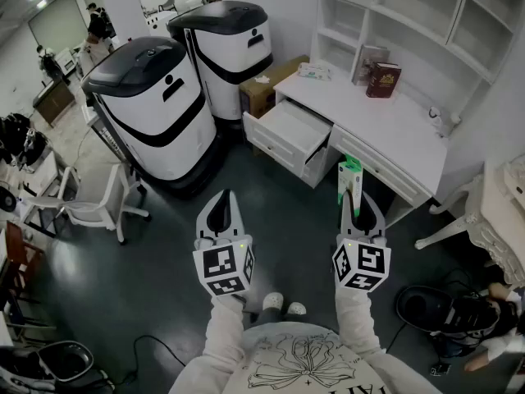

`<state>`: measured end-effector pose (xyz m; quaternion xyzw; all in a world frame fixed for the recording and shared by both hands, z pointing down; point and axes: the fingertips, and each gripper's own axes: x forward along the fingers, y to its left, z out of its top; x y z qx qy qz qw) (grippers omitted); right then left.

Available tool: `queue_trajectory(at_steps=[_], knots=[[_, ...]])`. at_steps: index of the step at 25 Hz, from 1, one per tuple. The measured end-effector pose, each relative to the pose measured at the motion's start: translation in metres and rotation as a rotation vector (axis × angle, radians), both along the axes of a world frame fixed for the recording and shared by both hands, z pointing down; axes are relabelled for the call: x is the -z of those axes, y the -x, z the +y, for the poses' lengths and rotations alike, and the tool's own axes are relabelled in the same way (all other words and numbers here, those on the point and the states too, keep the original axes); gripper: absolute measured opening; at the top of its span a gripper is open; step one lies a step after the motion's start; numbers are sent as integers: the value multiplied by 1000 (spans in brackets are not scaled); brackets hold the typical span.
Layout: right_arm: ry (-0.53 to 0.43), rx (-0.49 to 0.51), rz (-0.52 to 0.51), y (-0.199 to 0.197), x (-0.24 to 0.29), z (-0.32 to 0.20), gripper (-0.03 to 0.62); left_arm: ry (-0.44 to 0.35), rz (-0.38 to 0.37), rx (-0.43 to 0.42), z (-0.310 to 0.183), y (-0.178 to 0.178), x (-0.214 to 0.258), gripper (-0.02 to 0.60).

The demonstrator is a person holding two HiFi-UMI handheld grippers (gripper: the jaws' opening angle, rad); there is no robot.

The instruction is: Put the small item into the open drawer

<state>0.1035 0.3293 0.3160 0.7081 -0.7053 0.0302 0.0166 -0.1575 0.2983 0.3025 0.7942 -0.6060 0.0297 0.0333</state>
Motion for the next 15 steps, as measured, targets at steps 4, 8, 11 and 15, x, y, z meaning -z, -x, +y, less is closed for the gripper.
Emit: queue_trajectory(at_steps=[4,8,11,15], knots=[[4,3,0,2,-3,-3,92,4,3,1,-4,1,-3,6],[2,-2,-4,2,-6,-9,92,7,2,0,-10,2,-6,6],[-1,-6,-7,4,-6,-16,92,11,6,-3,-17,4,-8,6],[-1,-10,-21,9,-8,-31,92,13,13,-10,-32,8,-10,6]])
